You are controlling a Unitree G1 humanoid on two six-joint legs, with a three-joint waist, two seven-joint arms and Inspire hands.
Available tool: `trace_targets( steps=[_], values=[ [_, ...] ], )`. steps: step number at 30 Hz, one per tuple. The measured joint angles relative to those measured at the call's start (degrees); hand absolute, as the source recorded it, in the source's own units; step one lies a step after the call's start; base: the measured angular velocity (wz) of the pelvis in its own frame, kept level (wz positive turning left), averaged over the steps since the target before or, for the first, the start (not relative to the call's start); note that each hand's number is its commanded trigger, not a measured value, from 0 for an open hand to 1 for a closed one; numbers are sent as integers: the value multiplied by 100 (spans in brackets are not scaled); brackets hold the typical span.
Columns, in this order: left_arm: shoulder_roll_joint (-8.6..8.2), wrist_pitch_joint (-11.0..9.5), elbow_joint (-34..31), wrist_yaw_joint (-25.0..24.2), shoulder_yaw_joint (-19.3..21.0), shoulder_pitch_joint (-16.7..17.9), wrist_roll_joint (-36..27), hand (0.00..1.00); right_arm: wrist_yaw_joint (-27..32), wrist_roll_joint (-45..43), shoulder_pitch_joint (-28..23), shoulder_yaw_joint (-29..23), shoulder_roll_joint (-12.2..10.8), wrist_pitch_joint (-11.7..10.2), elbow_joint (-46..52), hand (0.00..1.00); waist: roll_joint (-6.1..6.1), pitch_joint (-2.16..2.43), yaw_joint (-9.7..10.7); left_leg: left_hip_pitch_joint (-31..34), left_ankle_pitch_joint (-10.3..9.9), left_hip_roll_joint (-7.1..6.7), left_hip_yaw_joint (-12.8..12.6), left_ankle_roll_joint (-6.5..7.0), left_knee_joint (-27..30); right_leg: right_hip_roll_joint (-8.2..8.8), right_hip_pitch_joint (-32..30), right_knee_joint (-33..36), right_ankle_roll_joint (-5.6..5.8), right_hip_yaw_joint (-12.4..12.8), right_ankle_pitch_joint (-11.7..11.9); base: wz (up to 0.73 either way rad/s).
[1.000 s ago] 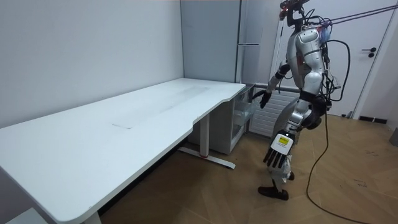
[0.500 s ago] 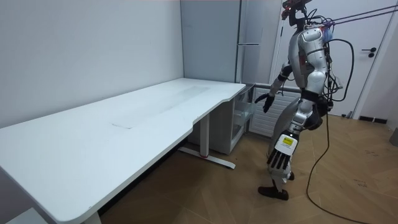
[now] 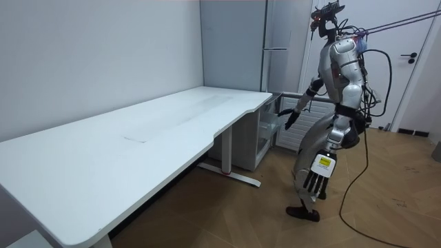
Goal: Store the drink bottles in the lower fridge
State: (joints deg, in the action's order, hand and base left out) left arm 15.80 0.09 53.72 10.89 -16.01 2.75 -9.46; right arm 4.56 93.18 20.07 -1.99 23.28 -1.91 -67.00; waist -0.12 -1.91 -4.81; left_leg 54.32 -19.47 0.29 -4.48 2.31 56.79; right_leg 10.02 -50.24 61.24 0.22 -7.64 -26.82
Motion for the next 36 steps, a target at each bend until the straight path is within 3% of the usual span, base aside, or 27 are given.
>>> trace_targets(
  steps=[4, 11, 15, 21, 26, 31, 36],
  values=[
    [61, 63, -101, -1, -31, 36, 3, 0, -172, 115, 188, -216, 28, -15, 78, 0, 10, 2, 121, 614, -242, 11, 8, 26, 791, 154, -568, 829, -75, -10, -307, 10],
    [155, 174, -494, -55, -101, 118, -3, 0, -446, 283, 748, -215, 178, -113, 92, 0, 40, 5, 132, 1434, -513, -13, -35, 46, 1806, 292, -1405, 1954, -57, 167, -713, 5],
    [177, 251, -556, -157, -110, 225, -5, 0, -613, 401, 817, -213, 230, -127, 123, 0, 45, 8, 131, 1532, -513, -6, -226, 55, 1887, 351, -1679, 2165, -32, 396, -717, -9],
    [385, 243, -549, -315, -114, 223, -6, 0, -693, 437, 871, -212, 240, -128, 192, 0, 49, 10, 166, 1752, -516, 20, -292, 60, 2050, 401, -1937, 2353, -48, 460, -708, -2],
    [410, 231, -578, -452, -116, 231, -8, 0, -692, 446, 872, -213, 287, -189, 436, 0, 38, 3, 191, 1881, -536, -3, -402, 102, 2120, 495, -2172, 2495, -10, 615, -690, -1],
    [437, 242, -767, -499, -109, 375, -5, 0, -511, 457, 872, -214, 320, -237, 694, 0, 37, 4, 198, 1973, -543, -16, -431, 113, 2115, 672, -2281, 2537, -9, 583, -689, 4],
    [450, 237, -970, -603, -106, 444, 9, 0, -268, 456, 887, -211, 327, -293, 789, 0, 18, 7, 174, 1987, -487, 19, -419, 15, 2021, 898, -2257, 2475, -24, 411, -682, 8]
  ],
)
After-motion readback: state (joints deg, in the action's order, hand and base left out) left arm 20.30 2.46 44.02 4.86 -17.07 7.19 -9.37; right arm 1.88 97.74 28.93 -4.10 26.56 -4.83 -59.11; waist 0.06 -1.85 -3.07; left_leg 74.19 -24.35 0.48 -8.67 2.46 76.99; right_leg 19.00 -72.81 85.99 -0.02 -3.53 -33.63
